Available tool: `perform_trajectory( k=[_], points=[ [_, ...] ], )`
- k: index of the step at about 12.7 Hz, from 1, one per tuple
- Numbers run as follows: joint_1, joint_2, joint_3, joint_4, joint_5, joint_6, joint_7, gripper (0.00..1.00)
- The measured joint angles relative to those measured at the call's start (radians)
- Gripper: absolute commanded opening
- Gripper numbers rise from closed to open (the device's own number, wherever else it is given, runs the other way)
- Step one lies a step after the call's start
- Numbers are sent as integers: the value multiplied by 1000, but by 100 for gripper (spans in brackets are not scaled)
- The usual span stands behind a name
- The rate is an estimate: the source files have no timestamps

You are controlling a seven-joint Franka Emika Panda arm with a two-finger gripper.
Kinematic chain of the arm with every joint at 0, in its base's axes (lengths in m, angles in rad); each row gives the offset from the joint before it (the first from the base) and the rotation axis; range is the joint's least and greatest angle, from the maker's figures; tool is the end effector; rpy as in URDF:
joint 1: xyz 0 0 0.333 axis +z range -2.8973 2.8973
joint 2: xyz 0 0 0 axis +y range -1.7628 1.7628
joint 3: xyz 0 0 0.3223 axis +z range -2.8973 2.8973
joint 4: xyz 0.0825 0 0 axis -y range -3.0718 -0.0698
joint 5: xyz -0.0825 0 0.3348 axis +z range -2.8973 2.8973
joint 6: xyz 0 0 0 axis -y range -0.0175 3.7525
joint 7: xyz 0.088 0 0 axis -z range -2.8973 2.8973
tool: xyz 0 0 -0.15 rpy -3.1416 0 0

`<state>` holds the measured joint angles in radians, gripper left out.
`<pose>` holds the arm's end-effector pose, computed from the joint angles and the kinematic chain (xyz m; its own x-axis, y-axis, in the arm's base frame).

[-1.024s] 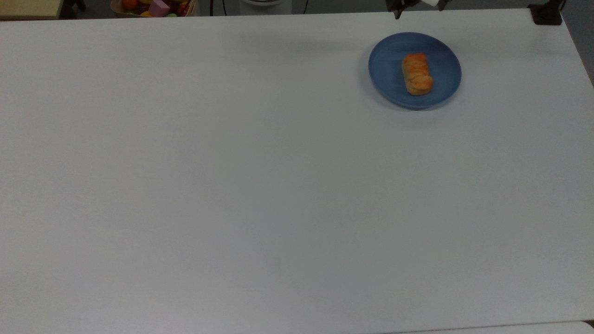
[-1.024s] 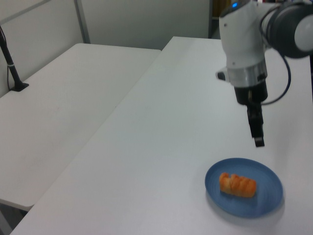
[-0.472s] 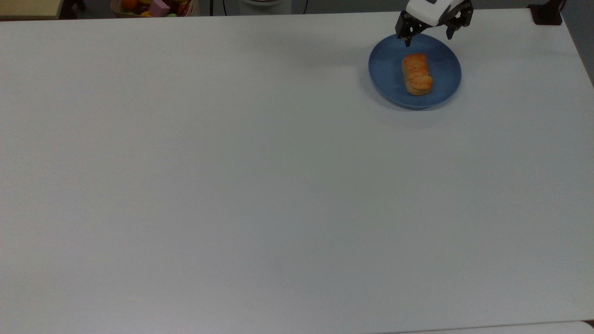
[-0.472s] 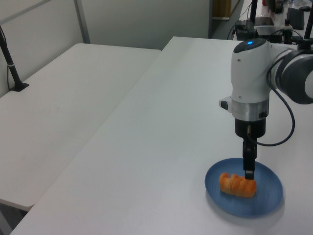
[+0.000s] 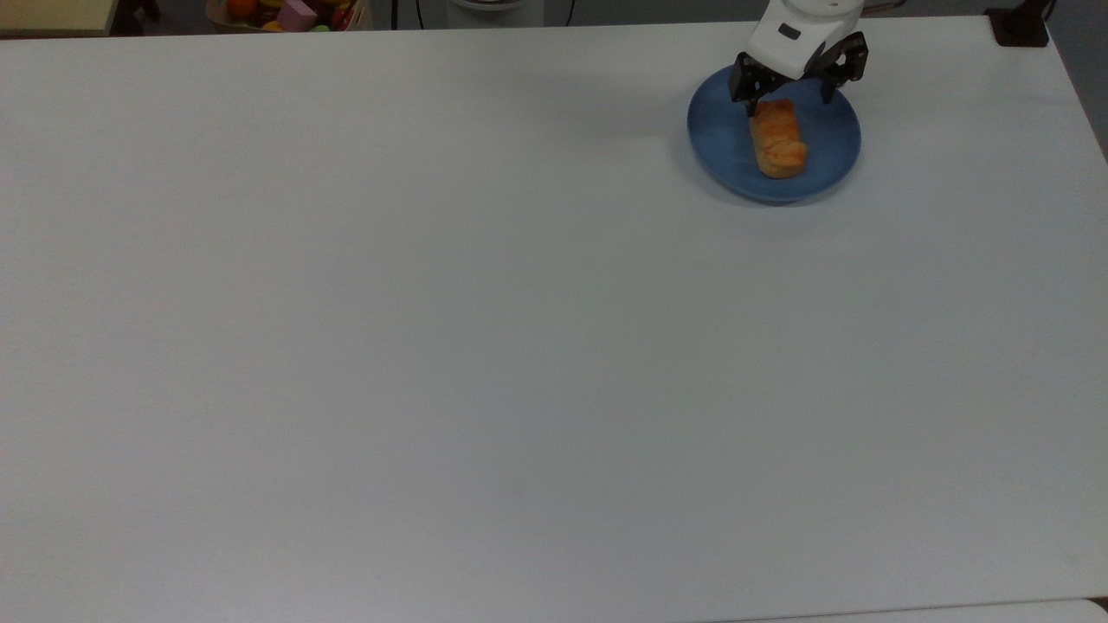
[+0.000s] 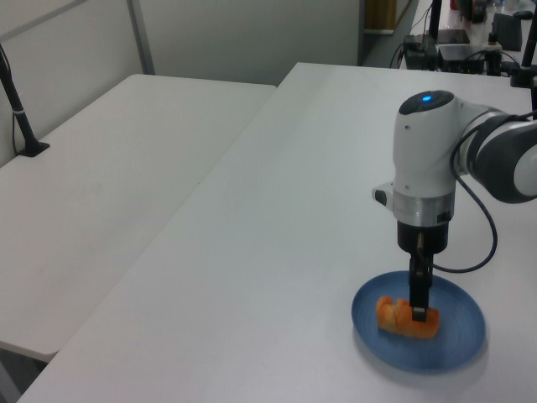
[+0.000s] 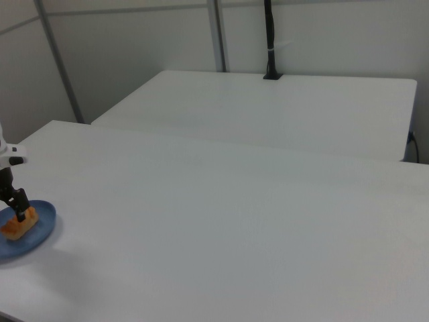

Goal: Put the bread on the table
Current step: 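Move the gripper over the orange bread roll and lower onto it, then close the gripper on the bread roll and lift it off the plate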

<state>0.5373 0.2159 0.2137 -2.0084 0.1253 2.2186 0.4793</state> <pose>0.4008 0.3811 0.3450 0.9782 0.1940 -0.0739 0.1839 -0.9750 -0.1245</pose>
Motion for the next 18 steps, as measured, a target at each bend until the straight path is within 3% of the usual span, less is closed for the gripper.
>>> perform_trajectory(
  k=[5,7,9,13,18],
  points=[
    [-8,60,-1,0,-73,58,1,92],
    [-8,74,0,0,-79,69,1,79],
    [-8,81,6,0,-81,71,1,51],
    [-9,82,14,1,-85,71,1,24],
    [-29,77,26,6,-85,69,1,23]
  ],
)
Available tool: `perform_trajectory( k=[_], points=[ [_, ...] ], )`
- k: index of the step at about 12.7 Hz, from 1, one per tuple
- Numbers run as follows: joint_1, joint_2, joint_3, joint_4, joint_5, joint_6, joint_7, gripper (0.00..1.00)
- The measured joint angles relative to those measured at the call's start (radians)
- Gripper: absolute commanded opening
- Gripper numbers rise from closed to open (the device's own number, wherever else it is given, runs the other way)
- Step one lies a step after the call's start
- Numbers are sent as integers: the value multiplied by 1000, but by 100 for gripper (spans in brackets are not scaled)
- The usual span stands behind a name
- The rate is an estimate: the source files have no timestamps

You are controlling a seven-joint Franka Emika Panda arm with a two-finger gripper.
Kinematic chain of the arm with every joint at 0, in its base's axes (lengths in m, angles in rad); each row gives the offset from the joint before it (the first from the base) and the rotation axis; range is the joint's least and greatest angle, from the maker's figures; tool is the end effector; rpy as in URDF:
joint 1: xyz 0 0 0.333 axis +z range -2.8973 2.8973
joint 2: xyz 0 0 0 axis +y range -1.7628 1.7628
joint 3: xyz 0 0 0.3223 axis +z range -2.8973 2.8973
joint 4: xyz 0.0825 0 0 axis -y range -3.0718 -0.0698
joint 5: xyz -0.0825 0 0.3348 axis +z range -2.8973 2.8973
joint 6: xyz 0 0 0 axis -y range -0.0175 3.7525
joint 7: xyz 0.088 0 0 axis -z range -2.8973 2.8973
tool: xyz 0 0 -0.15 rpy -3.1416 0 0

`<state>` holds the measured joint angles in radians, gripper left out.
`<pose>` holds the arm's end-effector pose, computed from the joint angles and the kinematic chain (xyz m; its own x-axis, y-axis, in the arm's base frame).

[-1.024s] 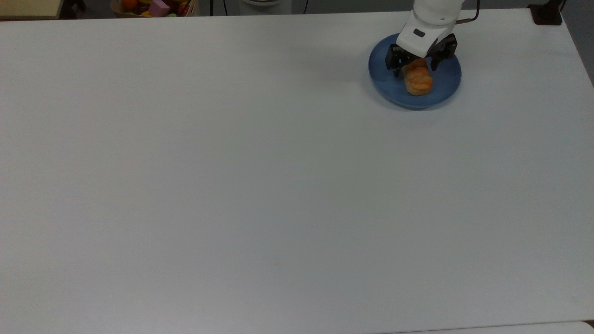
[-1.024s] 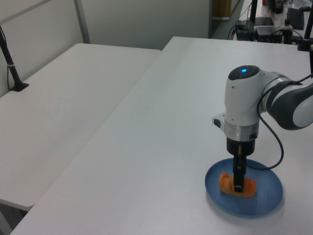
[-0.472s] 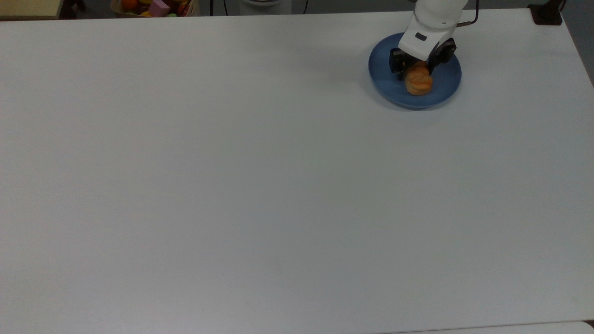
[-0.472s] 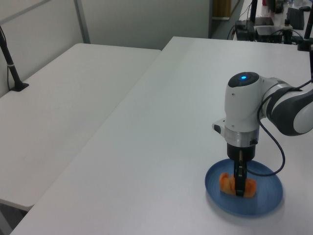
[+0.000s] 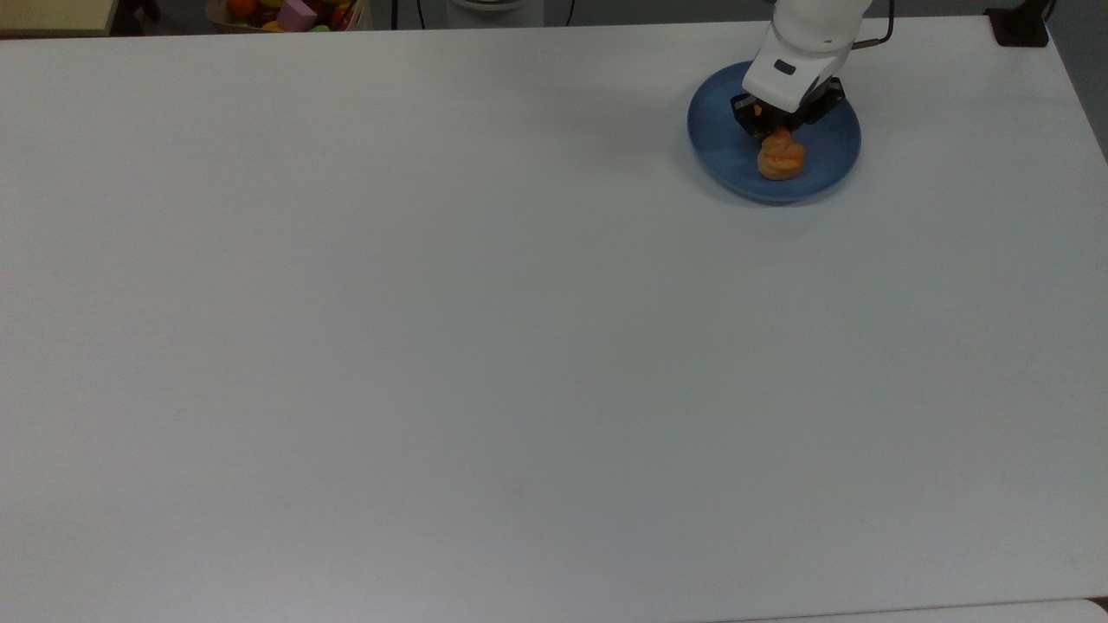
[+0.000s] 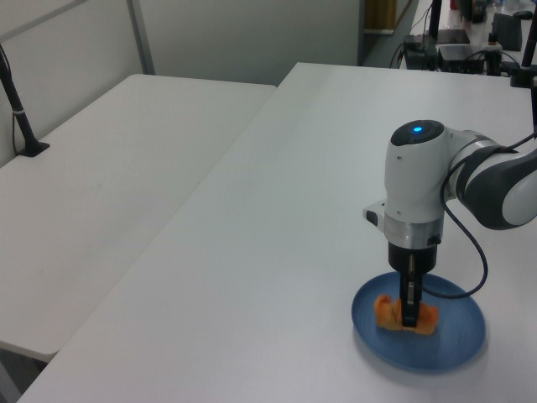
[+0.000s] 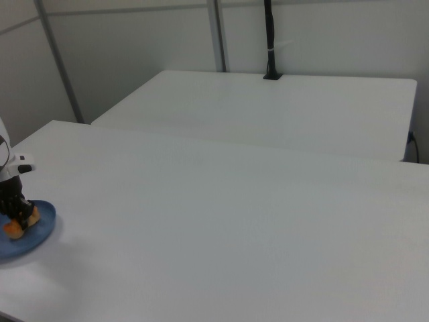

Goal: Put the bread on the table
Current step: 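Close the gripper on the bread roll and lift it off the plate, then carry the bread roll away from the blue plate across the table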

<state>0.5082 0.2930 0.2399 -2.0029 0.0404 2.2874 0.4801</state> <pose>0.4149 0.3825 0.3114 0.9717 0.2313 -0.0482 0.2266 -0.9701 -0.0865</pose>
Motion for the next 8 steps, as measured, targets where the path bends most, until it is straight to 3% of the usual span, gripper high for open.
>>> perform_trajectory(
  k=[4,8],
  points=[
    [-42,-37,3,50,0,-72,0,23],
    [-137,-55,0,164,0,-169,-47,25]
  ],
)
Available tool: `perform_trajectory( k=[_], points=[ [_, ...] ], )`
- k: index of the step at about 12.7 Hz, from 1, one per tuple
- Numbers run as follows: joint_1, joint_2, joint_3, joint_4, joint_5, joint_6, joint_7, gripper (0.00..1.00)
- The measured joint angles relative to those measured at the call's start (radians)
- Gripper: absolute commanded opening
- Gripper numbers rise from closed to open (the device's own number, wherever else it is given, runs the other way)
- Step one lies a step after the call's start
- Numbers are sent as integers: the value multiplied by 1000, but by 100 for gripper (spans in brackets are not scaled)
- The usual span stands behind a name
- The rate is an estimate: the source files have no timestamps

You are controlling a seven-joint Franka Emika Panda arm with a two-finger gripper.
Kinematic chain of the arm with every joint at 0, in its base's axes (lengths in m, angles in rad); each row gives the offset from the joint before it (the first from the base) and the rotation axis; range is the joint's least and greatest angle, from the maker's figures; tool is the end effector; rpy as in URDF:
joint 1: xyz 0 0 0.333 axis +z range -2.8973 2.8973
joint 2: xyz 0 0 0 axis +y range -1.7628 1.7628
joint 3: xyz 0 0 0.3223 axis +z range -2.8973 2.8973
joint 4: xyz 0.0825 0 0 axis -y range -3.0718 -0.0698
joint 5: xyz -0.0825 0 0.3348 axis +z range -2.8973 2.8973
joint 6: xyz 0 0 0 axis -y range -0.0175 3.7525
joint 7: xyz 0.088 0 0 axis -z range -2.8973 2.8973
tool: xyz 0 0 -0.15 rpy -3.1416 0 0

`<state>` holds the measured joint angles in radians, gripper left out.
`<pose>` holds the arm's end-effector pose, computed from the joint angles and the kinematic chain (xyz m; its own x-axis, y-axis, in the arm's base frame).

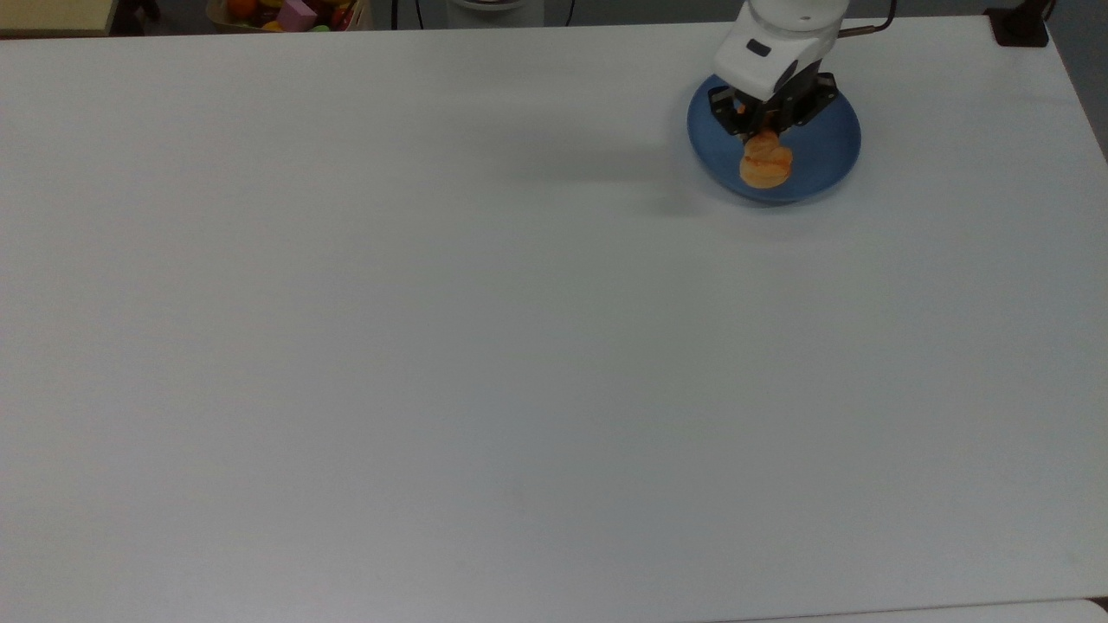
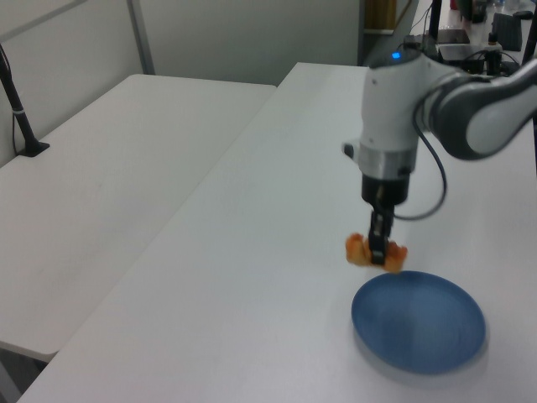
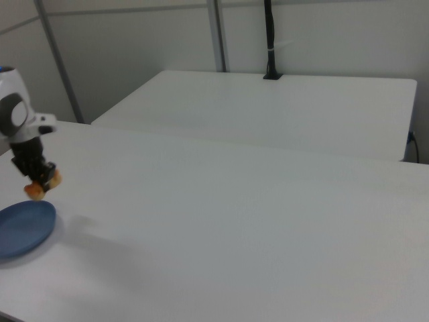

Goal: Put the bread on the table
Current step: 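Carry the bread roll away from the blue plate across the table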

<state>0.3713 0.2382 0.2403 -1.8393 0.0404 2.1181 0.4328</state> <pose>0.4793 0.3313 0.3941 0.9887 0.1500 0.0030 0.1495 -0.9835 -0.1022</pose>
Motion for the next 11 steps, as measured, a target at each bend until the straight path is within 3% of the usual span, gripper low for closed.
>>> perform_trajectory(
  k=[5,11],
  points=[
    [-171,33,-33,221,0,-124,-159,25],
    [-199,213,-174,461,-1,-158,-319,28]
  ],
)
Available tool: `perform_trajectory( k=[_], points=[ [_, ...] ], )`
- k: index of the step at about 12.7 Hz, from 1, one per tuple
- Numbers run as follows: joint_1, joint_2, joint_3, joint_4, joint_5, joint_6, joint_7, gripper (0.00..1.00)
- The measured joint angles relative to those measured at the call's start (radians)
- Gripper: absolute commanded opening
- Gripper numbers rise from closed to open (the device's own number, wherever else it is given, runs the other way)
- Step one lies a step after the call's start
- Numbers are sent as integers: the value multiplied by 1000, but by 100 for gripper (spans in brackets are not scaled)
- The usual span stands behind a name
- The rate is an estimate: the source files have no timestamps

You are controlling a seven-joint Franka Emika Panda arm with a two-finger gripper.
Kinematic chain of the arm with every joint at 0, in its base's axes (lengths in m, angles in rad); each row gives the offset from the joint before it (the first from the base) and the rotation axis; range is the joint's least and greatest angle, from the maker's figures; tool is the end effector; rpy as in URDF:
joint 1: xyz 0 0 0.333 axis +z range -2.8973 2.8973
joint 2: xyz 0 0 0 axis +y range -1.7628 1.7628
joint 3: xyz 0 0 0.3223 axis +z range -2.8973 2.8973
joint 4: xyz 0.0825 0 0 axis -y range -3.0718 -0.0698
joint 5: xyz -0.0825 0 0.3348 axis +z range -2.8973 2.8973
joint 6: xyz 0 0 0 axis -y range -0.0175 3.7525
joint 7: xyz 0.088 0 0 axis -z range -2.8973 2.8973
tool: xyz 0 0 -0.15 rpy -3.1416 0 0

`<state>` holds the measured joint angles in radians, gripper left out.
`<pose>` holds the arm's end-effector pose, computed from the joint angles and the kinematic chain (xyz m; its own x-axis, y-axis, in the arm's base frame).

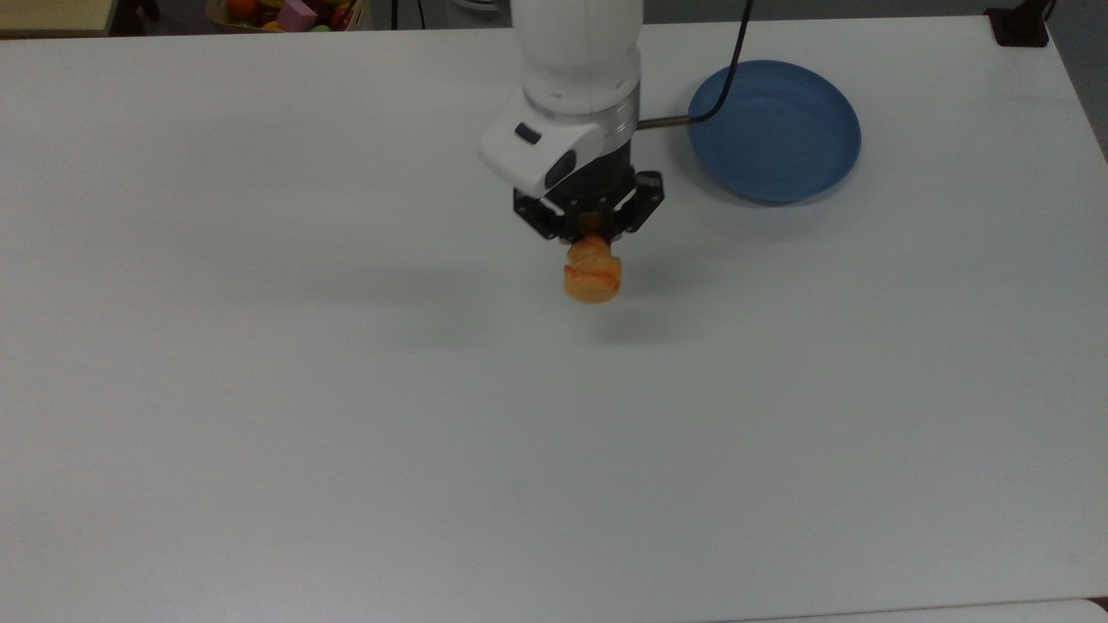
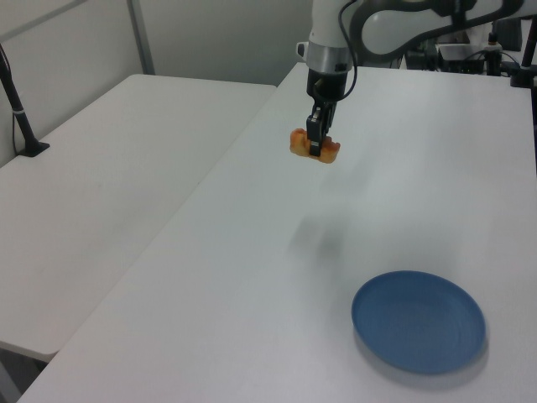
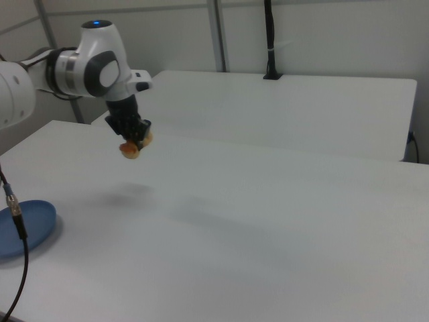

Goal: Put the bread on the table
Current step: 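Carry the bread roll away from the blue plate across the table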

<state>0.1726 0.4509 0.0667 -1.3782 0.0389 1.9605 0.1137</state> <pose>0.6481 0.1544 0.4449 0.9875 0.0987 0.1227 0.1091 -0.9907 -0.0811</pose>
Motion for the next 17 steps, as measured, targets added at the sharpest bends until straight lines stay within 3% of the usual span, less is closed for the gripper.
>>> perform_trajectory(
  k=[7,14,17],
  points=[
    [-64,134,-108,123,-5,0,-304,28],
    [-148,322,-132,206,-42,182,-339,30],
    [-159,369,-132,218,-43,259,-347,42]
  ],
)
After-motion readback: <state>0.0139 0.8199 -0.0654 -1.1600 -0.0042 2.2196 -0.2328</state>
